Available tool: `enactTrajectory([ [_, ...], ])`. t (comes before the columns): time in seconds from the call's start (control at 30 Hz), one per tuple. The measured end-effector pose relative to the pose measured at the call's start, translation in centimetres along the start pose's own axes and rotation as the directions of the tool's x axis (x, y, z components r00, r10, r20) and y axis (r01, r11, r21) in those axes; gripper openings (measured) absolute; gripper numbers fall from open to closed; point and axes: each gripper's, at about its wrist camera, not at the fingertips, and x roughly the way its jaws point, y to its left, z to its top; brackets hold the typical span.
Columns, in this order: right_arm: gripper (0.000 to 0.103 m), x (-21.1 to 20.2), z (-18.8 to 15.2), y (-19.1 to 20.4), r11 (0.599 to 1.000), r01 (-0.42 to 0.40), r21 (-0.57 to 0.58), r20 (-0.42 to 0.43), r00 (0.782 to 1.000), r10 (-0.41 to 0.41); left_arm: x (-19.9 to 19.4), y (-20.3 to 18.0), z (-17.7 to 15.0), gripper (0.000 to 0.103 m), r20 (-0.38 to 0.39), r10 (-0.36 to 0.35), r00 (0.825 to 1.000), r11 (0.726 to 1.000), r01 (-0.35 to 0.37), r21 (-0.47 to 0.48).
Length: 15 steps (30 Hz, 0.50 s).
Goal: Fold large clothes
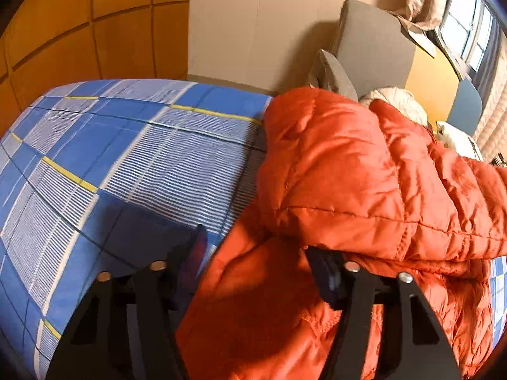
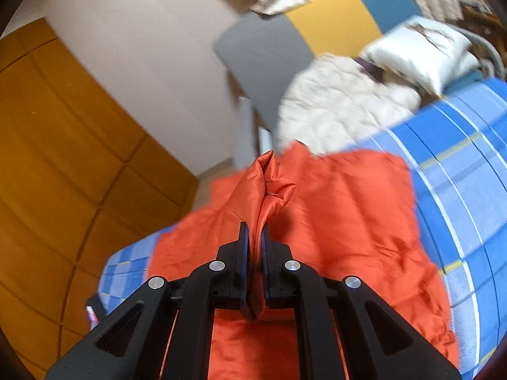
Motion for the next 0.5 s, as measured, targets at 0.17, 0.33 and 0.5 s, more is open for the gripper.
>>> enactTrajectory([
  [0.17,0.004,2.1,-1.5,-3.2,0.995,0.085,0.049,-0.052,0.995,-0.083,0.8,-0.5,-0.9,0.043,-0.036,-0.007,0.999,1.000,0.008,0.024],
  [0.33,0.004,3.4,-2.2,-4.8,0.989,0.132,0.070,-0.072,0.989,-0.127,0.1,-0.3,-1.1,0.039,-0.040,-0.019,0.999,0.999,0.020,0.033],
  [0.5,0.004,4.8,-2.6,-5.5,0.979,0.198,0.046,-0.098,0.976,-0.192,-2.7,0.6,-1.3,0.039,0.006,-0.052,0.999,0.998,0.052,0.042],
])
